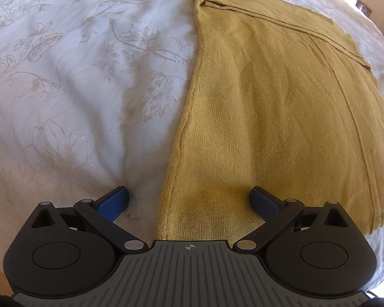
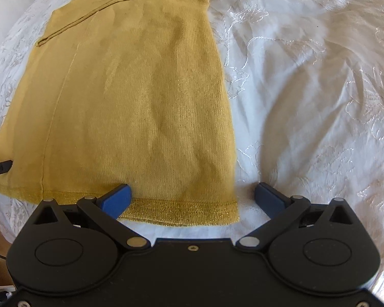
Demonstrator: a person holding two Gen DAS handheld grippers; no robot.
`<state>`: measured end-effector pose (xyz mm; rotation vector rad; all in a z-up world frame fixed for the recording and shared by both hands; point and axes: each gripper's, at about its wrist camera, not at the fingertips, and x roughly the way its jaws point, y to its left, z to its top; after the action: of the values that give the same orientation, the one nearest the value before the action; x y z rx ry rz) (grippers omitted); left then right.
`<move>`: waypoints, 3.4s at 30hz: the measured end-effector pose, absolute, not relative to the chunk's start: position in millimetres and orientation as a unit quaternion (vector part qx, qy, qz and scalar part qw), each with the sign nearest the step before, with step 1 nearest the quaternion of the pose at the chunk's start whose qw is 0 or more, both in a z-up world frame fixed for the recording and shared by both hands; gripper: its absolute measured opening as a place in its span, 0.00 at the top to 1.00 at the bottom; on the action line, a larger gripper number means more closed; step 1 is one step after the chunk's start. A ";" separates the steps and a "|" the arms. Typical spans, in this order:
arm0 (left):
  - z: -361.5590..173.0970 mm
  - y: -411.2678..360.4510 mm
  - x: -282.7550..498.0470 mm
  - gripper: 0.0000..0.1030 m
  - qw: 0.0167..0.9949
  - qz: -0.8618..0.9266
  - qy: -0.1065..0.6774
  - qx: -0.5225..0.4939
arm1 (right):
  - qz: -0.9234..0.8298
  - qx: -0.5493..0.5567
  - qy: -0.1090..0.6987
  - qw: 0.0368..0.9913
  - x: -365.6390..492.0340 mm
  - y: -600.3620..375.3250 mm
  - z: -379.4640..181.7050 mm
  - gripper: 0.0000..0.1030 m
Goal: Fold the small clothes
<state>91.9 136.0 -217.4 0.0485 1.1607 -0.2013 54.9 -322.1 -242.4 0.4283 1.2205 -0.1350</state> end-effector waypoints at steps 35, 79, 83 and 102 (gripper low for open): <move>-201.2 149.3 68.0 0.30 0.848 -0.168 0.501 0.028 | -0.075 0.250 0.484 0.835 21.7 -314.2 -228.0 0.01; -77.3 117.5 188.9 0.94 0.899 -0.125 0.391 -0.154 | 0.068 0.403 0.359 0.839 137.0 -416.7 -162.1 0.86; -67.3 110.7 213.7 0.95 0.907 -0.121 0.374 -0.150 | 0.071 0.395 0.351 0.846 164.2 -427.4 -158.0 0.86; -139.6 96.5 249.1 0.74 0.858 -0.140 0.492 -0.043 | 0.018 0.382 0.400 0.833 187.5 -427.5 -182.1 0.85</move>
<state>249.1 96.5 -139.6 -0.0910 1.0344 -0.2950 187.5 -427.5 -182.1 0.8104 0.8469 0.0383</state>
